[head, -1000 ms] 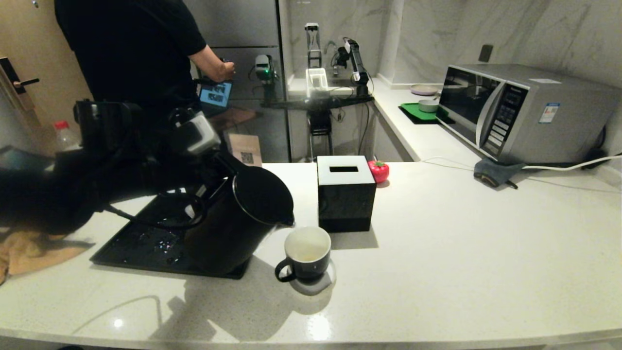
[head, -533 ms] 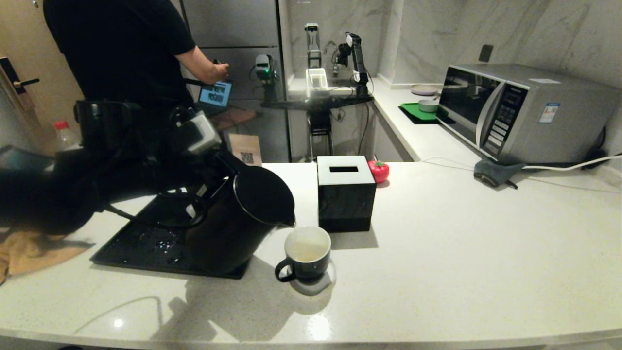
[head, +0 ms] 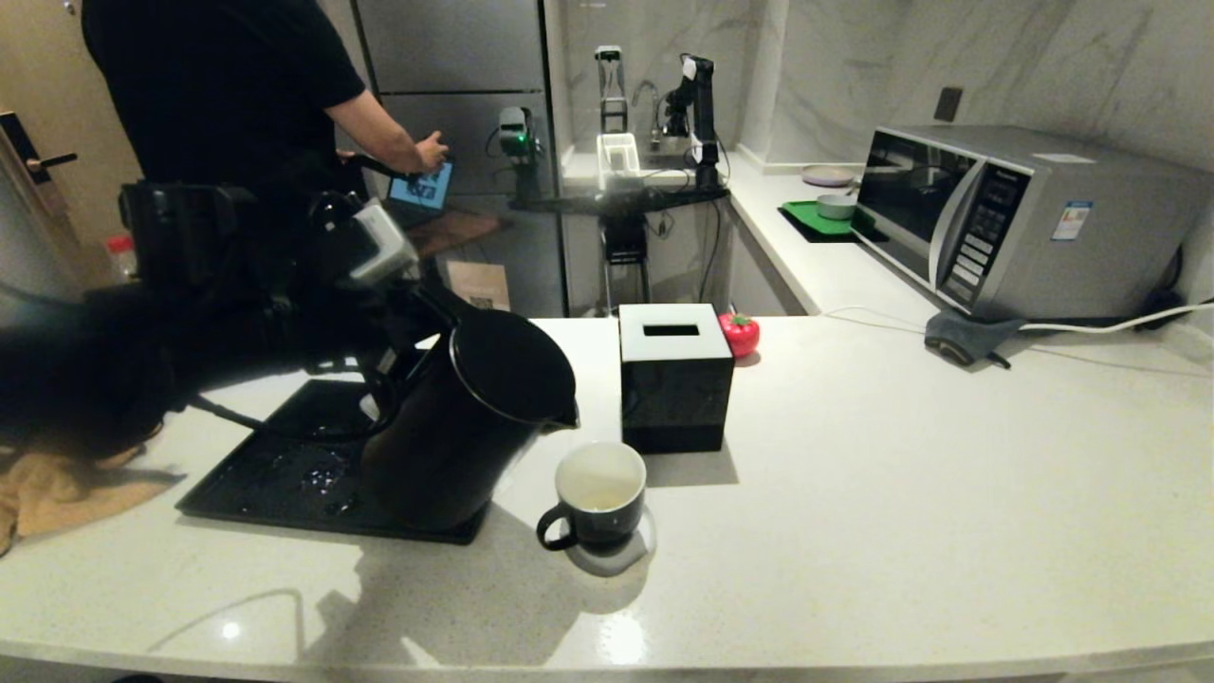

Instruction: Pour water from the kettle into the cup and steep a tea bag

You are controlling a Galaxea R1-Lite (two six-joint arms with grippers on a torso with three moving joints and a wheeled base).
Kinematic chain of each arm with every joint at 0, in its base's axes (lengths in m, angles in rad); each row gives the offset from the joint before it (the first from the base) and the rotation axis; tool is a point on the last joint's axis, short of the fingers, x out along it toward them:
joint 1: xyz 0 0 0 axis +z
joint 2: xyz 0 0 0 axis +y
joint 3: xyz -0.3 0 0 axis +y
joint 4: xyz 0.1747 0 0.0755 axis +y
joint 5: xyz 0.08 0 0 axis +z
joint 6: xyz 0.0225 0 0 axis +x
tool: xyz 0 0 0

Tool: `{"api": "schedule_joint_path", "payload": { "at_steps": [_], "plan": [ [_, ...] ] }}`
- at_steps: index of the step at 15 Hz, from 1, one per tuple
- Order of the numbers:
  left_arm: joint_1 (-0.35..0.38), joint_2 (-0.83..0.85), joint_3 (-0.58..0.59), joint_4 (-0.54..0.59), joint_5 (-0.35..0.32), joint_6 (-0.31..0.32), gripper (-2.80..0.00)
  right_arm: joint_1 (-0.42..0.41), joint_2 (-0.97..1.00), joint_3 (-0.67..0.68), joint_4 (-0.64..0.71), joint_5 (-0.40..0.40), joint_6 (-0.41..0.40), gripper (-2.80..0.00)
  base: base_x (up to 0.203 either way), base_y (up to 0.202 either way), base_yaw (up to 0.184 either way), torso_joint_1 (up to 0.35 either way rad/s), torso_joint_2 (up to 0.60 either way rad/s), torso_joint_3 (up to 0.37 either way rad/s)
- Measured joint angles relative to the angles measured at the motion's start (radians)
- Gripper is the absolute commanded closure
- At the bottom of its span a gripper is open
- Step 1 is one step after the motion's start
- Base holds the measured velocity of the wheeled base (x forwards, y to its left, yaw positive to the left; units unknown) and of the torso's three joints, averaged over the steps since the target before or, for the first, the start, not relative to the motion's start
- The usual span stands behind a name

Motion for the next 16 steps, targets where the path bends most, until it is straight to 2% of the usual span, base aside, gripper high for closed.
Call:
{"api": "schedule_joint_path", "payload": {
  "at_steps": [7,12,16],
  "plan": [
    [0.025,-0.047,0.016,-0.003,-0.002,-0.116,0.0,0.0,0.0,0.0,0.0,0.0,0.0,0.0,0.0,0.0,0.0,0.0,0.0,0.0],
    [0.09,-0.105,0.024,-0.011,-0.001,-0.212,0.0,0.0,0.0,0.0,0.0,0.0,0.0,0.0,0.0,0.0,0.0,0.0,0.0,0.0],
    [0.164,-0.145,0.087,-0.125,0.001,-0.318,0.0,0.0,0.0,0.0,0.0,0.0,0.0,0.0,0.0,0.0,0.0,0.0,0.0,0.0]
  ]
}}
